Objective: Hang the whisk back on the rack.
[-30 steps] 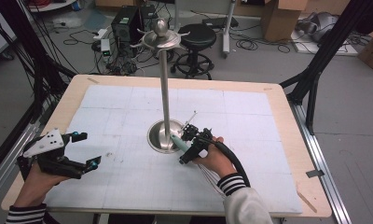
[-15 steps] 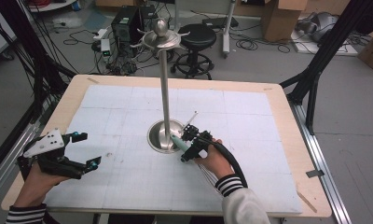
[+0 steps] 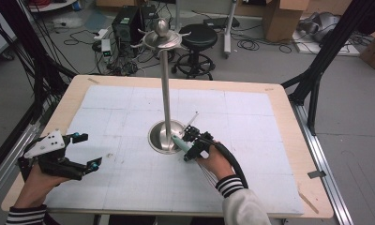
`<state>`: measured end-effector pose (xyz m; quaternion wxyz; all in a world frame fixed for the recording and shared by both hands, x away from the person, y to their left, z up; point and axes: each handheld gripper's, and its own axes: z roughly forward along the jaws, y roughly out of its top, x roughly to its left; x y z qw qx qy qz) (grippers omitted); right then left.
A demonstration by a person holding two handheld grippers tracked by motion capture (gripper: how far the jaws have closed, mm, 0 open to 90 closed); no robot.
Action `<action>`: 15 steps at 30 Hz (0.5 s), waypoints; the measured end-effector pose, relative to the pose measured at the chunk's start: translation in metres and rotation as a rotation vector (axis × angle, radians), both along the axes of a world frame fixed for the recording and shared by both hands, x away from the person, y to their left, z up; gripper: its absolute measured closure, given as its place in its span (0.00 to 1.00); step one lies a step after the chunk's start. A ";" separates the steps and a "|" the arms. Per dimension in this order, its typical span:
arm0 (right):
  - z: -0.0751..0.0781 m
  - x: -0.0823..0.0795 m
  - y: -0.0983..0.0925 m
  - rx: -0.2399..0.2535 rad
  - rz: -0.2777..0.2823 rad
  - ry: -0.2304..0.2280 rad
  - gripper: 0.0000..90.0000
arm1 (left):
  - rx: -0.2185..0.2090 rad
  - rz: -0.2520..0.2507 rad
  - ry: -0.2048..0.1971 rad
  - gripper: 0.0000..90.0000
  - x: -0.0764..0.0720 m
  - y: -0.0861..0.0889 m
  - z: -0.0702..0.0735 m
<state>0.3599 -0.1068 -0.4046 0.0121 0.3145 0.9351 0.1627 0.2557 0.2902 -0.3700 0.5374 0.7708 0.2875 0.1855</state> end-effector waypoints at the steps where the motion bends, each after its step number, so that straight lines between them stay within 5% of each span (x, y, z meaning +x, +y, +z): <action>1: 0.000 0.000 0.000 0.003 -0.003 0.000 0.70 | 0.000 0.000 0.000 0.02 0.000 0.000 0.000; 15: 0.000 -0.001 -0.001 -0.005 0.022 0.005 0.77 | 0.003 -0.002 0.002 0.02 0.000 0.000 -0.001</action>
